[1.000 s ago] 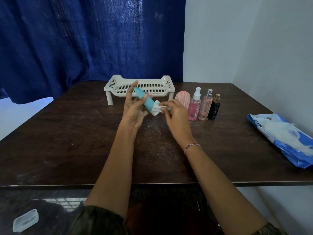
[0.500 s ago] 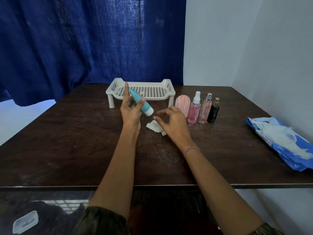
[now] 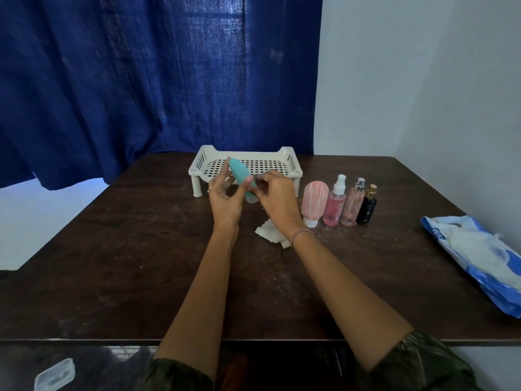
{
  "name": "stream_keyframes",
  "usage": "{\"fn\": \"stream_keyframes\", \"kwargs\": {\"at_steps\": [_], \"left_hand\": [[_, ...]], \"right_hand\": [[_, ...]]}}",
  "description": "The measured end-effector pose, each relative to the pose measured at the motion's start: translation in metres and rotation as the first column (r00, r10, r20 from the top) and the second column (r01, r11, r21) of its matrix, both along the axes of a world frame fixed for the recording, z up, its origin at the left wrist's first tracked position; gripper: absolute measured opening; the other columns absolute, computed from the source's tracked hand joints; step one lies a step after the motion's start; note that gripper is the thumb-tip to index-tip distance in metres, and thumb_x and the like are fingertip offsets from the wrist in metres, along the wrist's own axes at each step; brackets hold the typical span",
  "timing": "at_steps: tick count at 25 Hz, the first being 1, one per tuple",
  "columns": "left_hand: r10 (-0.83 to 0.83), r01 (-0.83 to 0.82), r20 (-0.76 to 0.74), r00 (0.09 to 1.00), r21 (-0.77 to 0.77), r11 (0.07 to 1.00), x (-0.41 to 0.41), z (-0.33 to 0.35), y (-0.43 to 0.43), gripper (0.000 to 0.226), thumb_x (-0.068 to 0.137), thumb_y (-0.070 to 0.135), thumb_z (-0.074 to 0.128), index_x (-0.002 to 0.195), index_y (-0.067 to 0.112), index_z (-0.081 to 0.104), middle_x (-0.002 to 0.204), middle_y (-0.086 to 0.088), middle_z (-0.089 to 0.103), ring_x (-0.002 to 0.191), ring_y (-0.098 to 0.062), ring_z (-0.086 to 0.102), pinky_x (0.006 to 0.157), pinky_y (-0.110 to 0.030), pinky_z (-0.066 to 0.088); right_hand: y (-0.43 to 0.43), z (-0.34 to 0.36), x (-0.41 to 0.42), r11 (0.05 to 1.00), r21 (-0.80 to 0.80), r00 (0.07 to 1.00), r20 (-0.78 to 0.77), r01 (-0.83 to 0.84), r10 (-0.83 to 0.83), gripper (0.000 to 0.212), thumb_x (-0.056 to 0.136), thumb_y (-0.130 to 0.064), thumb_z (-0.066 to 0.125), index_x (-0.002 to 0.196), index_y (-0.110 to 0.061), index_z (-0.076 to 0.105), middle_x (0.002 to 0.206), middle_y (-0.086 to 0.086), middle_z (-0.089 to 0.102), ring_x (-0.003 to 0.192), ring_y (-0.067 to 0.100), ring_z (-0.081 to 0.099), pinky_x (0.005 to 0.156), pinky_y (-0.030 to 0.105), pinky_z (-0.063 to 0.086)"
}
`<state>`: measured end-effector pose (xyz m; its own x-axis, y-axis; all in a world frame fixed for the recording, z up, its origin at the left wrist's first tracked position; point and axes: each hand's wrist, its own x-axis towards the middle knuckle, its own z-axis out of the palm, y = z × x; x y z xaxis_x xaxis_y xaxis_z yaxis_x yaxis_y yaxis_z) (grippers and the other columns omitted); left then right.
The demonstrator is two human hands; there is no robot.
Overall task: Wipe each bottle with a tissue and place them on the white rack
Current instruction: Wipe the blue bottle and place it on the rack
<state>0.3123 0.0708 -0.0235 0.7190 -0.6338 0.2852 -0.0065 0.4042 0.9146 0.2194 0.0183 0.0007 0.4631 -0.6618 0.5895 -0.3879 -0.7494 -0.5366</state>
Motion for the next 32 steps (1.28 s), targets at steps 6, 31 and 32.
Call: {"fn": "stream_keyframes", "kwargs": {"at_steps": [6,31,32], "left_hand": [[0.102,-0.106,0.177,0.979,0.015,0.994,0.053,0.030,-0.007,0.040,0.096,0.007,0.049,0.136,0.013,0.049,0.118,0.003,0.062,0.112,0.000,0.056,0.100,-0.022,0.043],[0.355,-0.392,0.304,0.884,0.068,0.917,0.124,-0.004,-0.033,0.030,0.092,0.010,0.049,0.120,0.016,0.059,0.099,0.018,0.064,0.098,0.000,0.061,0.100,-0.042,0.047],[0.359,-0.396,0.309,0.881,0.064,0.916,0.123,-0.002,-0.033,0.031,0.092,0.007,0.049,0.121,0.013,0.058,0.102,0.013,0.064,0.098,0.001,0.061,0.097,-0.036,0.049]], "right_hand": [[-0.024,0.026,0.048,0.992,0.125,0.995,0.100,-0.013,0.001,0.032,0.082,-0.018,0.070,0.111,-0.007,0.066,0.104,0.007,0.070,0.084,0.006,0.058,0.071,0.006,0.038],[-0.060,0.002,0.134,0.904,0.408,0.992,0.049,-0.126,0.117,0.038,0.085,-0.014,0.065,0.122,-0.004,0.059,0.119,0.010,0.064,0.108,0.017,0.060,0.095,0.025,0.043],[-0.059,0.002,0.134,0.911,0.394,0.992,0.035,-0.123,0.118,0.038,0.086,-0.014,0.064,0.122,-0.004,0.058,0.119,0.010,0.064,0.108,0.018,0.060,0.095,0.025,0.043]]}}
